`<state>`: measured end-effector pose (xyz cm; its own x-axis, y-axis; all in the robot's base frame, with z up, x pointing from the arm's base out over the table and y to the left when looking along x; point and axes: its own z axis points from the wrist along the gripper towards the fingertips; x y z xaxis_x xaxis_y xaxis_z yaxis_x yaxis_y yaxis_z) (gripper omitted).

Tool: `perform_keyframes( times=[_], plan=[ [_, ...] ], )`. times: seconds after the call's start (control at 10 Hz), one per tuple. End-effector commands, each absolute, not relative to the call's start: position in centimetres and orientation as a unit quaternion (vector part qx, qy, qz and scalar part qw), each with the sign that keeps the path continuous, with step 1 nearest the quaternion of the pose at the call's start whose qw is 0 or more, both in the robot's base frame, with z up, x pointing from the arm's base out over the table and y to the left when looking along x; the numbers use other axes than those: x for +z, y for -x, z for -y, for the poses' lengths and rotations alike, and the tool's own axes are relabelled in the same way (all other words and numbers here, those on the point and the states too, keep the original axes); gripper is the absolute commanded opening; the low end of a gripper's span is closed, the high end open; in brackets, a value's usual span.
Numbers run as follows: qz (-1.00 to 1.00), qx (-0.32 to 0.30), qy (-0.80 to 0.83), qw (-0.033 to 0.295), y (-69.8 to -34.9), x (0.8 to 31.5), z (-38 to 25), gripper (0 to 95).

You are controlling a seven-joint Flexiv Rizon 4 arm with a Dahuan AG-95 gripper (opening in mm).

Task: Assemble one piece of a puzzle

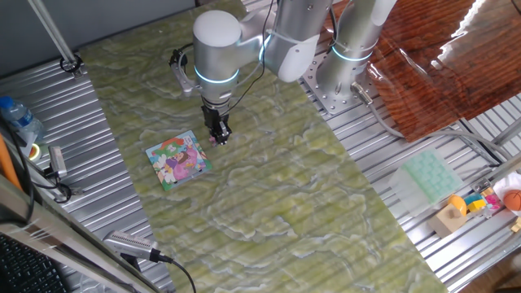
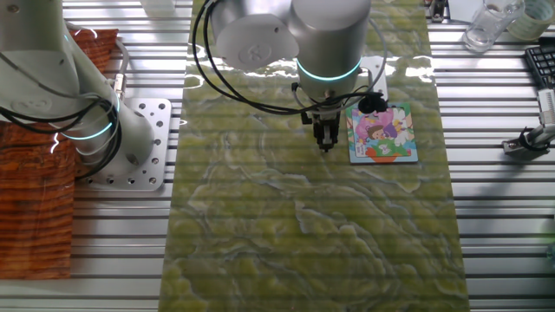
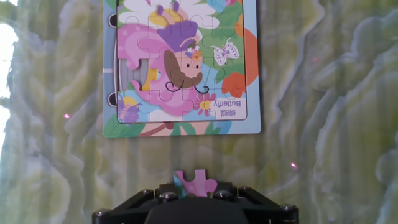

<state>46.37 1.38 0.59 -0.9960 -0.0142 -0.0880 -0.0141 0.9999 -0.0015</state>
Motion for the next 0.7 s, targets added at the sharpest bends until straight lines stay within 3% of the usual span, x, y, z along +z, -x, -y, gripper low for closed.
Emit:
perform_keyframes(
  times=[0.1,0.7],
  plan=[
    [-0.999,0.0,0.006,0.043,-46.3,0.7,-1.4,0.0],
    [-0.999,0.0,0.011,0.044,-46.3,2.4,-1.5,0.0]
  ],
)
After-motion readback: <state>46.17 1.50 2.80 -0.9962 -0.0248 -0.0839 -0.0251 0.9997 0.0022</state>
